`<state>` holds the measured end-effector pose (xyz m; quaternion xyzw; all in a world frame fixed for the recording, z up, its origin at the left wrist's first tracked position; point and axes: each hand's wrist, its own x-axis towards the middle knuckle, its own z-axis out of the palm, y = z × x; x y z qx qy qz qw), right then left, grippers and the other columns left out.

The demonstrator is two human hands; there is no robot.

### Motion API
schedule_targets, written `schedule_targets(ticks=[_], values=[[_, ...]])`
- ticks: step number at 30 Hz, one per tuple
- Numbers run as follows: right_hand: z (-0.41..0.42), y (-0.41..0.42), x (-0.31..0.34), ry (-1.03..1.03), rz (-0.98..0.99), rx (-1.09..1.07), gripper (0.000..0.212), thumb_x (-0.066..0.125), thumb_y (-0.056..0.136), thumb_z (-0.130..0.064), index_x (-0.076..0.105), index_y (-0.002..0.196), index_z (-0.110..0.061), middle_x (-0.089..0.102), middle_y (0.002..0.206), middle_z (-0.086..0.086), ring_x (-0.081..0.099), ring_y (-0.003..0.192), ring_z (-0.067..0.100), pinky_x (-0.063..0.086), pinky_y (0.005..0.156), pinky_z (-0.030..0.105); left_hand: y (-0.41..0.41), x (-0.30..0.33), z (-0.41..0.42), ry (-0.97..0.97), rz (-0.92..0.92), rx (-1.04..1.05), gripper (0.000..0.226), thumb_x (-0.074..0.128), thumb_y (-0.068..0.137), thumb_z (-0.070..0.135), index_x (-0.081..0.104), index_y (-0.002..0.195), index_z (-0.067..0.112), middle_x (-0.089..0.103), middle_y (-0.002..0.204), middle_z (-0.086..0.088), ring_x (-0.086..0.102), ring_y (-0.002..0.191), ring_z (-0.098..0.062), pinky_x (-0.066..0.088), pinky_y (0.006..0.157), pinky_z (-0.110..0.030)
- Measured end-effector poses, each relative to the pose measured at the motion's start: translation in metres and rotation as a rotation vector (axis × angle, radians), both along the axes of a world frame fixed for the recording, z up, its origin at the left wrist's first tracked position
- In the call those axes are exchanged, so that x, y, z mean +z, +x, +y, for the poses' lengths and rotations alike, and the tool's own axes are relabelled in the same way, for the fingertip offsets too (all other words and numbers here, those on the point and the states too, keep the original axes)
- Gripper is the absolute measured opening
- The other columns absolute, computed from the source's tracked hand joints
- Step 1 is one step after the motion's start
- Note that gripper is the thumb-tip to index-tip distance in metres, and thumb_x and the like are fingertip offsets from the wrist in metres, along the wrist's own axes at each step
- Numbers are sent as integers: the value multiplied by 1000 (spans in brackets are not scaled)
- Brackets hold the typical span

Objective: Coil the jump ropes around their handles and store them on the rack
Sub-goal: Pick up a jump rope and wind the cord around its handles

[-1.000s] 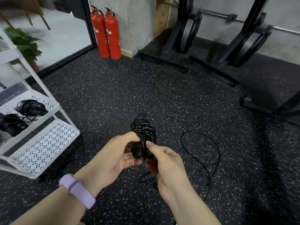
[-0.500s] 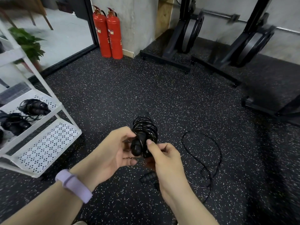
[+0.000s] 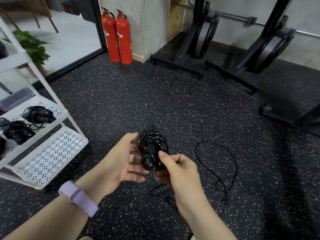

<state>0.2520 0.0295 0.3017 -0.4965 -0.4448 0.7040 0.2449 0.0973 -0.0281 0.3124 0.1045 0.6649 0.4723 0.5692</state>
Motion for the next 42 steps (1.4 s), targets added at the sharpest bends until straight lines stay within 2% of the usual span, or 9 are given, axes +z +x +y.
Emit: schedule_targets(ticks=[3, 8, 10, 14, 16, 23, 27, 35, 42], values=[[-2, -1, 2, 138, -92, 25, 31, 82, 84, -36, 63, 86, -11, 75, 82, 14, 69, 63, 19, 60, 65, 44, 1, -3, 1, -3, 31, -57, 68, 49, 89, 76, 72, 111, 16, 78, 92, -14, 72, 74, -27, 58, 60, -38], [-4, -4, 11, 349, -203, 130, 42, 71, 67, -61, 63, 81, -22, 71, 86, 3, 70, 83, 33, 59, 79, 56, -1, -6, 1, 38, 51, -1, 51, 68, 86, 62, 71, 116, 22, 79, 99, -10, 78, 84, -28, 59, 62, -37], [-3, -4, 13, 392, -199, 127, 45, 65, 71, -66, 66, 80, -22, 72, 88, -1, 70, 86, 28, 57, 85, 51, -5, -4, 1, 67, 32, 5, 48, 66, 88, 59, 70, 117, 21, 79, 100, -9, 78, 89, -27, 62, 65, -37], [6, -2, 18, 342, -62, -64, 44, 65, 87, -60, 58, 72, -19, 64, 57, -3, 60, 53, 20, 50, 59, 36, -9, -1, -2, 148, -9, 41, 42, 63, 92, 55, 71, 116, 22, 79, 103, -11, 77, 95, -28, 64, 77, -44], [14, 0, 20, 317, -39, -119, 39, 65, 86, -57, 59, 69, -22, 59, 53, -6, 57, 51, 16, 47, 60, 37, -11, 2, -4, 190, -20, 61, 42, 62, 92, 55, 70, 117, 23, 78, 106, -11, 75, 100, -29, 61, 89, -51], [13, 0, 18, 334, -36, 102, 35, 63, 98, -40, 63, 67, -24, 62, 65, -2, 61, 59, 15, 49, 56, 32, -14, 12, -9, 338, -32, 86, 38, 55, 90, 60, 78, 108, 36, 76, 117, -6, 72, 110, -22, 56, 91, -43], [7, -6, 21, 323, 59, 256, 36, 60, 104, -28, 67, 69, -23, 65, 71, 1, 63, 59, 18, 48, 53, 27, -16, 13, -9, 375, -30, 151, 50, 51, 93, 58, 70, 125, 24, 75, 119, -9, 72, 110, -23, 54, 84, -39], [-2, -17, 19, 357, 126, 361, 27, 56, 105, -16, 65, 80, -11, 69, 74, 3, 64, 59, 17, 51, 55, 27, -13, 16, -10, 415, -56, 179, 50, 40, 102, 46, 72, 115, 10, 76, 104, -16, 73, 88, -25, 56, 73, -39], [-11, -28, 17, 315, 263, 293, 25, 53, 103, -26, 63, 89, -9, 66, 78, 18, 63, 62, 21, 51, 55, 30, -14, 20, -9, 514, -77, 179, 51, 37, 101, 42, 79, 83, 18, 67, 81, -15, 57, 65, -27, 37, 72, -49]])
